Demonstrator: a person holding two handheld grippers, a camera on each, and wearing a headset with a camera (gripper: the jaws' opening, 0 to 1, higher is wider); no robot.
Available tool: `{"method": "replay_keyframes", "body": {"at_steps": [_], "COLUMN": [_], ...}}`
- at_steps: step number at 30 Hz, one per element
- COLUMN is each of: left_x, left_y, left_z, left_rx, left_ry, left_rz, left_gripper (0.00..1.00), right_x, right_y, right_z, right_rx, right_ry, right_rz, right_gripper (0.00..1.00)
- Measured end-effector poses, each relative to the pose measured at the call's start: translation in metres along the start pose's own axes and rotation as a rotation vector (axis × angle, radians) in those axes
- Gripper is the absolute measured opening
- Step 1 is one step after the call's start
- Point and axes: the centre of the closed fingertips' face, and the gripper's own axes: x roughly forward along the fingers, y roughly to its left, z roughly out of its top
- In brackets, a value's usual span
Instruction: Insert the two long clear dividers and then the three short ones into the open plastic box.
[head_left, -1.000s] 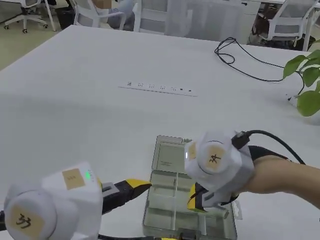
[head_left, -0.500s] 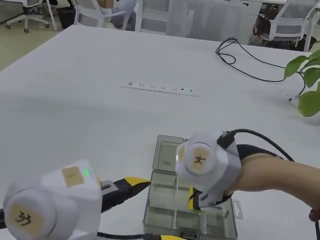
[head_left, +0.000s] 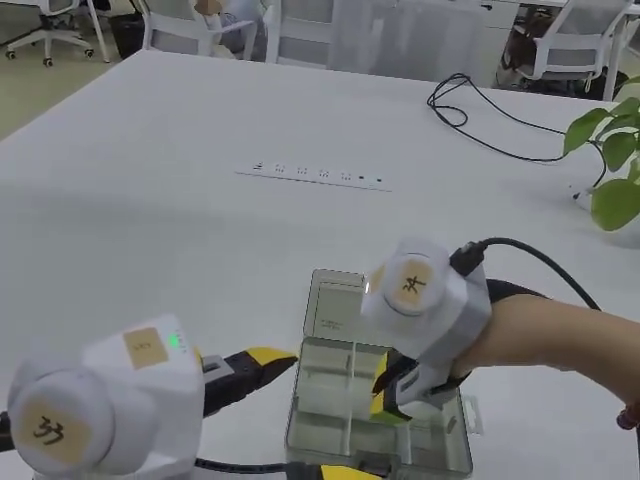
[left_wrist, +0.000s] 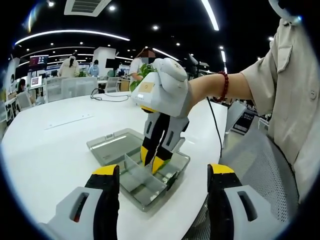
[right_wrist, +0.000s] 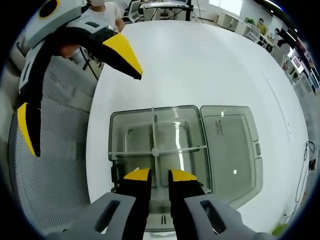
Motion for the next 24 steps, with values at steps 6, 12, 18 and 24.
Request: {"method": "replay_keyframes", "body": {"at_steps": [6, 12, 18, 24], "left_x": [0.001, 0.000, -0.001, 0.000], "left_y": [0.001, 0.002, 0.002, 0.001], "left_z": [0.001, 0.001, 0.001, 0.001], "left_rx": [0.001, 0.001, 0.000, -0.001], "left_ry": [-0.002, -0.001, 0.000, 0.002], "left_rz": [0.000, -0.002, 0.001, 0.005], "left_gripper": [0.73, 0.75, 0.77, 0.78], "right_x": [-0.007, -0.018, -0.031, -0.042], "right_y": [0.004, 0.006, 0.009, 0.010], "right_z": [0.004, 0.005, 0.000, -0.009], "right_rx": [0.011, 0.020, 0.028, 0.034], "right_ry": [-0.039, -0.071, -0.097, -0.109], "right_rz": [0.013, 0.014, 0.022, 0.013], "right_gripper": [0.20, 0.23, 0.27, 0.30]}}
